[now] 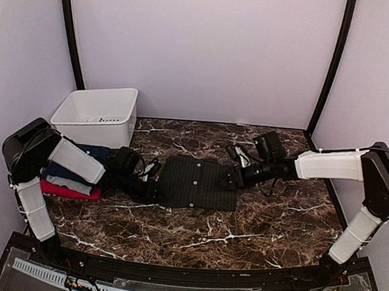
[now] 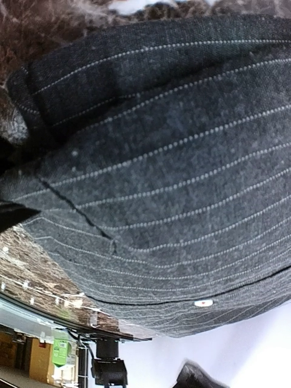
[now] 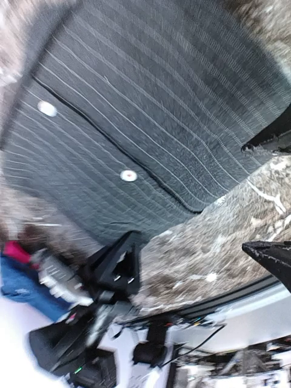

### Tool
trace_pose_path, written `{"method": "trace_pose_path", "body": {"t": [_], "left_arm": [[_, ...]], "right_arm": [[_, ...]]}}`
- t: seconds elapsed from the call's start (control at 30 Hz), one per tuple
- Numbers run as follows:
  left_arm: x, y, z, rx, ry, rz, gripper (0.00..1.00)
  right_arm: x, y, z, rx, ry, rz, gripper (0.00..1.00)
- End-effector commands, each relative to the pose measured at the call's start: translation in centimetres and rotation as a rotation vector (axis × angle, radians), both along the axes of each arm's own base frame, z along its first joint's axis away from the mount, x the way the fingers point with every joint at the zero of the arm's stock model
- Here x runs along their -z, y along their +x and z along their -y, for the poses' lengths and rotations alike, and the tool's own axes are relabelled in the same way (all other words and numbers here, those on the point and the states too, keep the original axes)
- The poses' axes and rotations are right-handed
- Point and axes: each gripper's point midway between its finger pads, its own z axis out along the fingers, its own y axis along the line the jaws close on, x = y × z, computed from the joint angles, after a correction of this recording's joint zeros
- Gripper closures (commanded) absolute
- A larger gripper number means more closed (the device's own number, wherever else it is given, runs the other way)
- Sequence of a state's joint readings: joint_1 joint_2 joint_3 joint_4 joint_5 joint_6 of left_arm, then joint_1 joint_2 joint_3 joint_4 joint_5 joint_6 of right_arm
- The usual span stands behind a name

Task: Fold and stack the mixed laundry pile
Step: Smooth out the square-folded shirt at the center of the board, then adjust the square-folded shirt at the center of the board.

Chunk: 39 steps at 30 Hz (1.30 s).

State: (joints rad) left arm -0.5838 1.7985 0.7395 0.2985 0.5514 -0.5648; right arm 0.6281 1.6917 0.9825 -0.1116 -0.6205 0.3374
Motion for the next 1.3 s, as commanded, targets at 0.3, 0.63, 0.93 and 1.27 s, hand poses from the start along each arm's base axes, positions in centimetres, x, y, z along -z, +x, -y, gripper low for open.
{"method": "trace_pose_path", "body": {"t": [0.3, 0.63, 0.93, 1.27], "left_arm": [[3.3, -0.2, -2.2, 0.002, 0.142, -0.140, 0.80], [4.4, -0.4, -2.3, 0.007, 0.156, -0.165, 0.80], [4.7, -0.8, -2.6, 0.014, 0.165, -0.166, 0.79], [4.4, -0.7, -2.3, 0.013, 0.140, -0.155, 0.79]], "right_arm": [[4.6, 4.0, 8.1, 0.332, -0.030, -0.129, 0.77], [4.6, 3.5, 6.2, 0.287, 0.012, -0.127, 0.77], [4.4, 3.3, 4.6, 0.260, 0.030, -0.155, 0.69], [7.3, 3.4, 4.2, 0.279, 0.009, -0.226, 0.64]]}}
